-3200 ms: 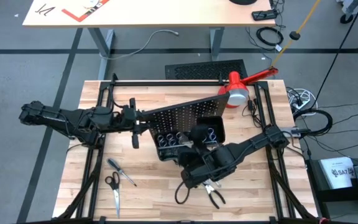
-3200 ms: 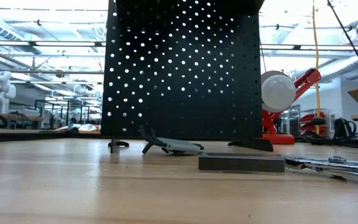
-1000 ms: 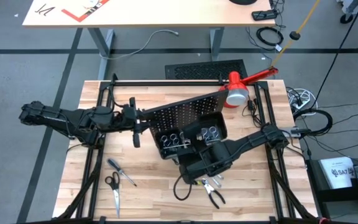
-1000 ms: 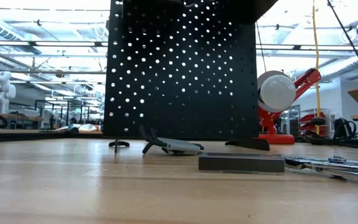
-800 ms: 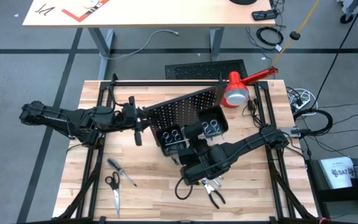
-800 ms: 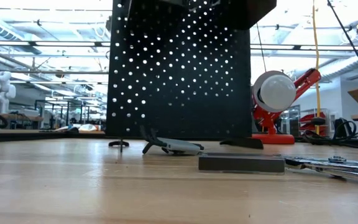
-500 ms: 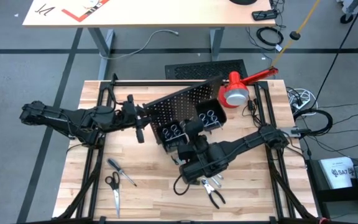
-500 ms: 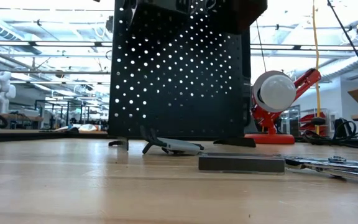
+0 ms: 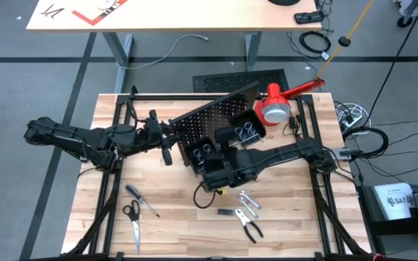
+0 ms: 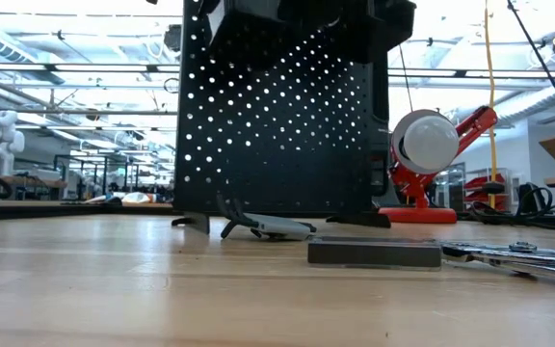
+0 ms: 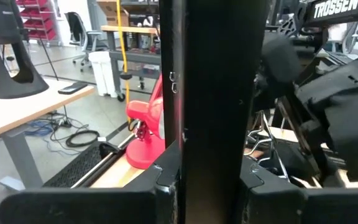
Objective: Hang tools onto peg board
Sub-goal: Assemble the tool holder on the pegboard
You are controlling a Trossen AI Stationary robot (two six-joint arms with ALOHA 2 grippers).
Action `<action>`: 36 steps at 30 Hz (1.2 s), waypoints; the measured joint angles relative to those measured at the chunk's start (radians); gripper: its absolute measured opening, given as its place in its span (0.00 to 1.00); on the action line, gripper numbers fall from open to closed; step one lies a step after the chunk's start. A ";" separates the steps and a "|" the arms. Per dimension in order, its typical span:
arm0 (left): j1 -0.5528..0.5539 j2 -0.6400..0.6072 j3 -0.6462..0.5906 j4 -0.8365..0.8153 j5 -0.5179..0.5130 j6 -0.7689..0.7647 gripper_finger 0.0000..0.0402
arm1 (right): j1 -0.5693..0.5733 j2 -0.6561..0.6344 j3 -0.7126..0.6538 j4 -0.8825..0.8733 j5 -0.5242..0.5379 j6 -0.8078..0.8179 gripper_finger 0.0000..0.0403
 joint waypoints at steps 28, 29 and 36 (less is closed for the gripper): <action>-0.003 -0.018 0.007 -0.073 -0.079 -0.014 0.17 | 0.065 -0.016 0.001 -0.004 -0.007 -0.146 0.78; -0.002 -0.018 0.007 -0.075 -0.088 -0.015 0.17 | 0.069 -0.020 0.001 -0.004 0.010 -0.131 0.78; 0.014 -0.011 0.008 -0.107 -0.158 -0.024 0.17 | 0.085 -0.025 0.001 -0.008 0.130 -0.072 0.78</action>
